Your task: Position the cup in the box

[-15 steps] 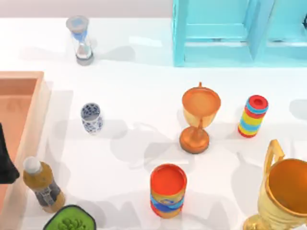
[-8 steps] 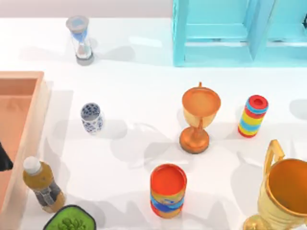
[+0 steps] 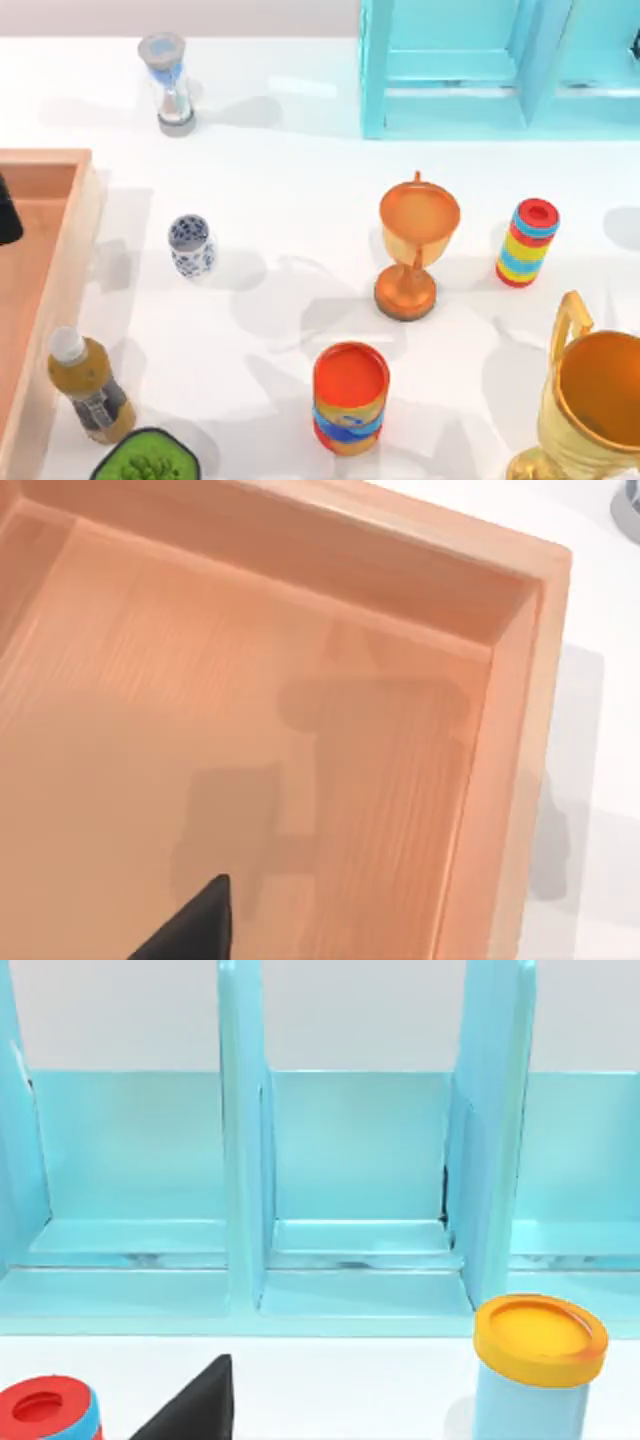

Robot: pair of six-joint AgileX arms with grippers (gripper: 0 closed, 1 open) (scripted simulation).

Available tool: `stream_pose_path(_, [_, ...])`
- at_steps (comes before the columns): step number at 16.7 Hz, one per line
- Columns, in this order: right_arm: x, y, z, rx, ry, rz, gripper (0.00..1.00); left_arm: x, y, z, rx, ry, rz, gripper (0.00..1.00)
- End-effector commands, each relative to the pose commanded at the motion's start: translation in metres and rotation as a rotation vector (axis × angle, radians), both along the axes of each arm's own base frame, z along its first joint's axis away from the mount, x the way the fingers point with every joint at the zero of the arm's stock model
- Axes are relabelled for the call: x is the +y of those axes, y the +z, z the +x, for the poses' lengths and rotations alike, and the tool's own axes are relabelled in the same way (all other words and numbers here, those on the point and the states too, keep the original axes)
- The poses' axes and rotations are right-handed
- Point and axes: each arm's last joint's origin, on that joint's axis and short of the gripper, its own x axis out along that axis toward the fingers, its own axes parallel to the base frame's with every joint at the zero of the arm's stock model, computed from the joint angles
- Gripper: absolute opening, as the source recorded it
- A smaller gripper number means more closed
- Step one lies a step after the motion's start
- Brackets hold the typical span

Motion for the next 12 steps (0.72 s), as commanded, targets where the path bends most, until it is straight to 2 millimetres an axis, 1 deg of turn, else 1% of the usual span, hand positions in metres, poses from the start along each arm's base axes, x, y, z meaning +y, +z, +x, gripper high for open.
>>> stream_pose_path(1, [0.0,0.0,0.0,0.0,0.0,0.0,1.0,-0.002,0.001,0.019,0.104,0.01,-0.009,1.0])
stream_pose_path(3, [0.0,0.0,0.0,0.0,0.0,0.0,1.0,-0.009,-0.004,0.059,0.312,0.019,-0.017,1.0])
stream_pose_path(5, [0.0,0.0,0.0,0.0,0.0,0.0,1.0,-0.02,-0.017,0.098,0.503,0.013,-0.011,1.0])
stream_pose_path(7, [0.0,0.0,0.0,0.0,0.0,0.0,1.0,-0.038,-0.029,0.131,0.654,-0.011,0.004,1.0])
stream_pose_path(9, [0.0,0.0,0.0,0.0,0.0,0.0,1.0,-0.059,-0.037,0.156,0.754,-0.05,0.019,1.0])
stream_pose_path(12, [0.0,0.0,0.0,0.0,0.0,0.0,1.0,-0.097,-0.035,0.181,0.823,-0.132,0.035,1.0])
